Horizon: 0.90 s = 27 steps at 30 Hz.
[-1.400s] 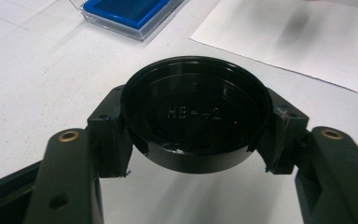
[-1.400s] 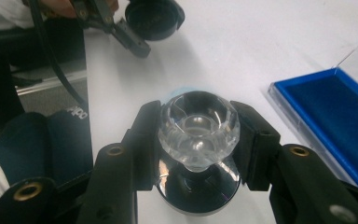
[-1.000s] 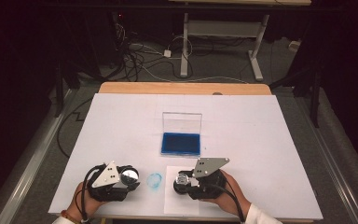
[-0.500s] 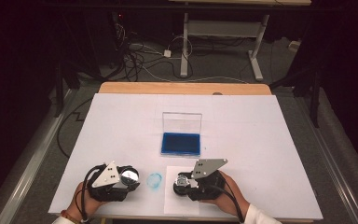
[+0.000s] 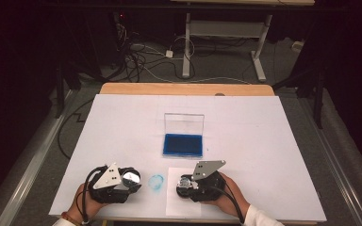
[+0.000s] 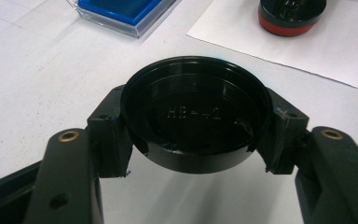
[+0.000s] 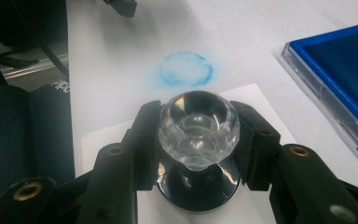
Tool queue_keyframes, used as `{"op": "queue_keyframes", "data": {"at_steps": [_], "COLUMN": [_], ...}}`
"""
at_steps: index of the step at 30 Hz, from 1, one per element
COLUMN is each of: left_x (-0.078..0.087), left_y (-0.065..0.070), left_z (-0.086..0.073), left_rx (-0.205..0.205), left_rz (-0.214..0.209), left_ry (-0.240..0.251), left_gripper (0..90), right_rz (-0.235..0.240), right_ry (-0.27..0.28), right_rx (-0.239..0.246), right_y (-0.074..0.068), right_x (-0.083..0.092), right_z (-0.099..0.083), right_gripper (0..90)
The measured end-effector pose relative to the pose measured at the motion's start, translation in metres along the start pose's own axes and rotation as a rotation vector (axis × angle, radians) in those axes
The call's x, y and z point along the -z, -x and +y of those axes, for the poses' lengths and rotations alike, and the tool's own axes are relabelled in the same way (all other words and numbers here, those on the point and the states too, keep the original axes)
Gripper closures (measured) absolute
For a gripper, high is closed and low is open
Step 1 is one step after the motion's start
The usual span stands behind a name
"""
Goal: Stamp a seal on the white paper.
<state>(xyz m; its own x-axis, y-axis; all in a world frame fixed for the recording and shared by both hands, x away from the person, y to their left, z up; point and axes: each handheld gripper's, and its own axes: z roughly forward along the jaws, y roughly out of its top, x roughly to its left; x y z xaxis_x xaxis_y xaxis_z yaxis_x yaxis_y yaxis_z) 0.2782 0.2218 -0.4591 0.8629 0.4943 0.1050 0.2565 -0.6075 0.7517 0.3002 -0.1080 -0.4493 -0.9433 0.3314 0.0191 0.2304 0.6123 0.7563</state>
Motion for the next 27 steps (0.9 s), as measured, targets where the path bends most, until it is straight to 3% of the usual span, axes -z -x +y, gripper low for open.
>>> {"op": "queue_keyframes", "data": {"at_steps": [9,20,27], "left_x": [-0.0010,0.0009,0.0001], "left_y": [0.0010,0.0009,0.0017], "left_z": [0.0004,0.0005,0.0008], "left_rx": [-0.003,0.004,0.000], "left_rz": [-0.006,-0.014,-0.013], "left_ry": [-0.004,0.020,0.017], "left_gripper": [36.0,35.9,35.9], "right_rz": [0.007,0.001,0.010], "right_ry": [0.008,0.002,0.004], "right_rx": [-0.012,0.020,0.015], "right_y": [0.0020,0.0017,0.0031], "right_x": [0.0009,0.0005,0.0001], "right_z": [-0.0046,-0.0047,-0.0052], "right_gripper": [56.9,57.0,57.0]}}
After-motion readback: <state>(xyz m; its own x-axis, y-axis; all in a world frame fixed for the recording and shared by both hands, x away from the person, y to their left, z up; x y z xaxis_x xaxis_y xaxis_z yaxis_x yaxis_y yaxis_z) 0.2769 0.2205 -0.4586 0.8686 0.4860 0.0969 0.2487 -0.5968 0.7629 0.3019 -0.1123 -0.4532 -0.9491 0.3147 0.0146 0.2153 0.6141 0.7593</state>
